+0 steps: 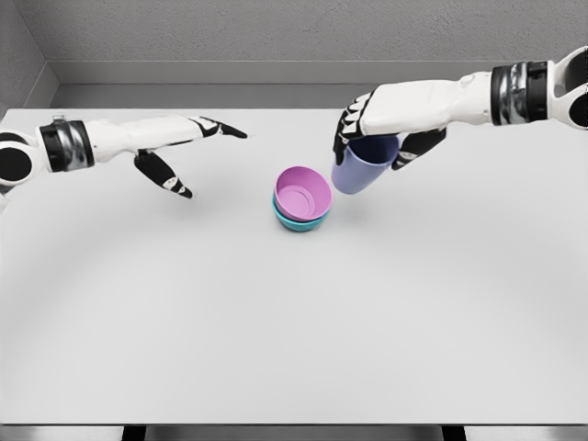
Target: Stacking bowl and cup with both arms
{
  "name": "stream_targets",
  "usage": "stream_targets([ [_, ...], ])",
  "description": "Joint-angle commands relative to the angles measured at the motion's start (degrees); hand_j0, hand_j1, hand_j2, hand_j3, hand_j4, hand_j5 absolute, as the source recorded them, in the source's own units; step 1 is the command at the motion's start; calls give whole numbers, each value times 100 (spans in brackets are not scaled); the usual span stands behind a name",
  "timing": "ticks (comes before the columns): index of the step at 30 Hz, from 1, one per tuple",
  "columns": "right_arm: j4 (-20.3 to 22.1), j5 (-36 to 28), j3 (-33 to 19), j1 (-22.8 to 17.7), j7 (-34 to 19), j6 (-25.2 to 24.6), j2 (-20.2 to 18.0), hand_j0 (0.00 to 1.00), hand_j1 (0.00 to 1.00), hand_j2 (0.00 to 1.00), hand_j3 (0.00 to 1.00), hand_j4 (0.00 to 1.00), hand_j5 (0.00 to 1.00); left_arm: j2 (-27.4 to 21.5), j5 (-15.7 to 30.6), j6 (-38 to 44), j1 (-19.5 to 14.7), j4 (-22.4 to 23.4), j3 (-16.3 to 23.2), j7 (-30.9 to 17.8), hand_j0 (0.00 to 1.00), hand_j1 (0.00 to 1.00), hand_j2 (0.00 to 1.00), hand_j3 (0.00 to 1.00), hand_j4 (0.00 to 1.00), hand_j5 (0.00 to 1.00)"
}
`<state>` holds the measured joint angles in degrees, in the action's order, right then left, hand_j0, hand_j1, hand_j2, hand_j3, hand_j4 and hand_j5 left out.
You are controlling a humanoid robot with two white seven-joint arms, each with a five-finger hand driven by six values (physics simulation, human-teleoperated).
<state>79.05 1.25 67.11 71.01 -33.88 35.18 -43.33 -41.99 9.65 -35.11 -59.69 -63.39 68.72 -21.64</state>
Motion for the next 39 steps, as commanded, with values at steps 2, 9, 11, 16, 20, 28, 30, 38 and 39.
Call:
stream_targets([
  [2, -13, -38, -14, 26, 4, -18, 114, 63, 63, 63, 63, 63, 63, -318, 45, 11, 273, -51, -508, 2, 100, 100, 100, 100, 100, 100],
  [9, -153, -38, -14, 79, 4, -18, 360, 63, 63, 63, 63, 63, 63, -583, 37, 11, 924, -60, -931, 2, 100, 100, 100, 100, 100, 100],
  [11, -259, -38, -14, 79, 4, -18, 456, 63, 63, 63, 63, 63, 63, -591, 37, 11, 1029, -60, -1054, -7, 100, 100, 100, 100, 100, 100],
  [16, -356, -29, -14, 88, -13, -18, 536, 63, 63, 63, 63, 63, 63, -600, 28, 11, 1275, -51, -1361, 2, 100, 100, 100, 100, 100, 100],
  [20, -505, -20, -5, 88, -49, -18, 720, 63, 63, 63, 63, 63, 63, -591, 19, 11, 1390, -51, -1370, -7, 100, 100, 100, 100, 100, 100],
  [28, -531, -20, 4, 79, -49, -18, 905, 63, 63, 63, 63, 63, 63, -591, 10, 11, 1443, -33, -1405, -25, 100, 100, 100, 100, 100, 100],
  [30, -540, -20, 4, 62, -49, -18, 958, 63, 63, 63, 63, 63, 63, -591, 10, 11, 1451, -24, -1405, -25, 100, 100, 100, 100, 100, 100],
  [38, -628, 6, 13, 18, -66, -18, 966, 64, 64, 64, 64, 64, 64, -591, 19, 11, 1522, -51, -1405, -25, 100, 100, 100, 100, 100, 100],
  [39, -628, 6, 13, 18, -66, -18, 966, 64, 64, 64, 64, 64, 64, -591, 19, 11, 1530, -51, -1405, -16, 100, 100, 100, 100, 100, 100],
])
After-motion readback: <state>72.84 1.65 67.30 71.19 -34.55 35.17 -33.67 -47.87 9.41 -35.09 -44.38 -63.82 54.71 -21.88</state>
